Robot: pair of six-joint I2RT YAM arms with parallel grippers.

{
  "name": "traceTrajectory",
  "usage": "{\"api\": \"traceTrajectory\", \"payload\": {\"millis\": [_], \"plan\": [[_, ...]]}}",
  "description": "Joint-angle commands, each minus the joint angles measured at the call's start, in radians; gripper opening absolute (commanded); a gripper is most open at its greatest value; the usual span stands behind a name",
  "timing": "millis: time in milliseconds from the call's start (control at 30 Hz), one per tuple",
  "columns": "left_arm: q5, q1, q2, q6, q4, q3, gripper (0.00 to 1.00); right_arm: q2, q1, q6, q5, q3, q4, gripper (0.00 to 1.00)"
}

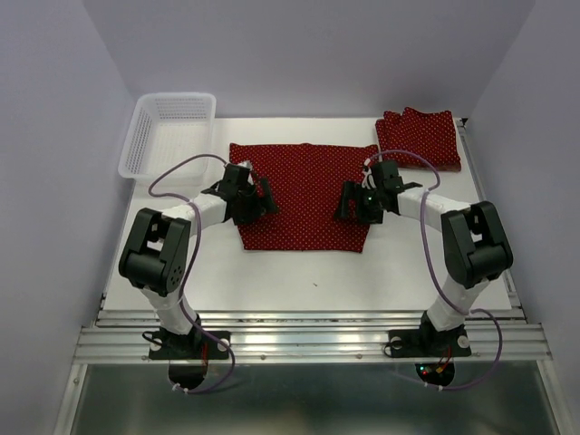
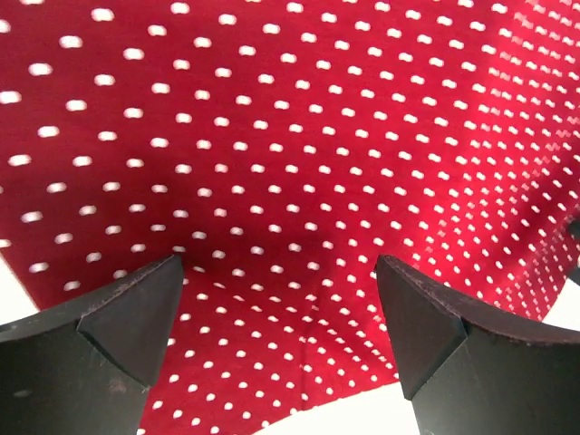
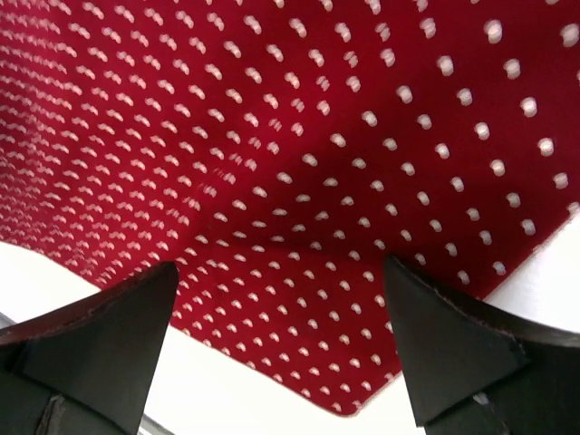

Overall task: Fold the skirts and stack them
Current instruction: Flatten the skirt out, then fold the skirt

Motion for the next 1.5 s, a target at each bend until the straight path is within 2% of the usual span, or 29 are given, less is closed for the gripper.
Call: {"api": "traceTrajectory", "payload": {"millis": [0,167,267,433,533,667,700,800,867,933,1000,1033,1067,1167,1333,1467], "plan": [[0.044,-0.037,-0.025,-0.010,0.029,-0.061,0.99,-0.010,0.012,0.041,0.058,-0.043,0.007,1.00],[0.047,-0.060,-0.068,-0.061,0.017,-0.156,0.99,-0.077,0.012,0.067,0.049,-0.188,-0.048,1.00],[0.059,-0.092,-0.144,-0.116,0.007,-0.251,0.99,-0.138,0.012,0.104,0.079,-0.257,-0.079,1.00],[0.055,-0.156,-0.264,-0.181,-0.070,-0.299,0.99,-0.269,0.012,0.132,0.209,-0.278,-0.206,1.00],[0.041,-0.178,-0.336,-0.205,-0.122,-0.294,0.99,-0.304,0.012,0.121,0.236,-0.262,-0.240,1.00],[-0.050,-0.184,-0.407,-0.202,-0.190,-0.236,0.99,-0.397,0.012,0.080,0.164,-0.255,-0.225,1.00],[-0.114,-0.184,-0.418,-0.185,-0.213,-0.170,0.99,-0.427,0.012,0.074,0.159,-0.239,-0.217,1.00],[-0.191,-0.180,-0.430,-0.155,-0.302,-0.023,0.99,-0.522,0.042,0.031,0.173,-0.183,-0.218,1.00],[-0.330,-0.166,-0.436,-0.155,-0.355,0.040,0.99,-0.534,0.102,0.002,0.206,-0.106,-0.256,1.00],[-0.404,-0.096,-0.450,-0.145,-0.392,0.100,0.99,-0.519,0.183,-0.009,0.266,-0.062,-0.267,1.00],[-0.409,-0.014,-0.462,-0.142,-0.394,0.134,0.99,-0.485,0.341,-0.008,0.376,0.010,-0.263,1.00],[-0.386,0.079,-0.465,-0.142,-0.395,0.145,0.99,-0.459,0.395,-0.003,0.410,0.044,-0.266,1.00],[-0.390,0.115,-0.468,-0.151,-0.406,0.166,0.99,-0.394,0.508,0.003,0.503,0.117,-0.281,1.00],[-0.447,0.182,-0.465,-0.148,-0.444,0.206,0.99,-0.227,0.628,0.020,0.619,0.250,-0.347,1.00],[-0.479,0.202,-0.501,-0.174,-0.477,0.189,0.99,-0.010,0.829,0.009,0.682,0.466,-0.409,1.00],[-0.495,0.215,-0.557,-0.187,-0.512,0.134,0.99,0.160,0.906,-0.005,0.676,0.595,-0.448,1.00]]}}
